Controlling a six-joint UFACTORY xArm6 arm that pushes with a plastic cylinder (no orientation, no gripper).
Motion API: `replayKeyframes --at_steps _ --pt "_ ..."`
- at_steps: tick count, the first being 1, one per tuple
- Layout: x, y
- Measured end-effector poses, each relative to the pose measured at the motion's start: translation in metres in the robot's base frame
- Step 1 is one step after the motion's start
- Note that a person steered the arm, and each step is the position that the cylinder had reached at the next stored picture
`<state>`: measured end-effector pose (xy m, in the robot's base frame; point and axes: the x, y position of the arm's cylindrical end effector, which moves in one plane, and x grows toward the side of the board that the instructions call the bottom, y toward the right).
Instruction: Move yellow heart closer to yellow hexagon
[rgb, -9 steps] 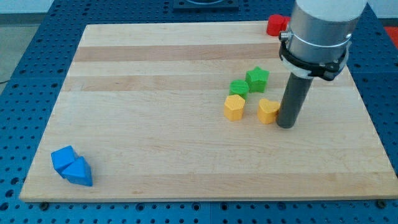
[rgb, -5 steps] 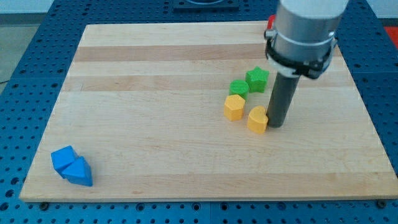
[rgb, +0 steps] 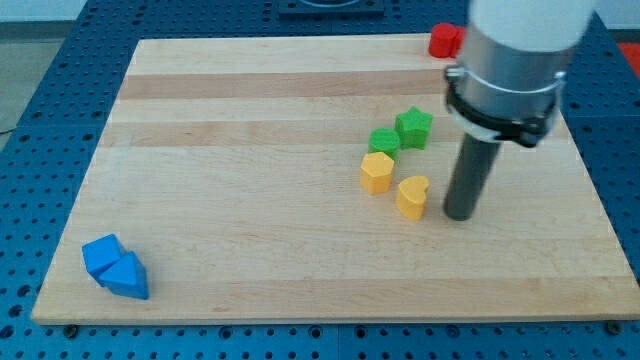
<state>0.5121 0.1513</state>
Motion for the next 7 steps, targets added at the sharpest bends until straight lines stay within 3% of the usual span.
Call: replayKeyframes --at_steps 1,4,7 --pt "-0.012 0.026" --pt "-0.022 -0.092" --pt "0.018 -0.073"
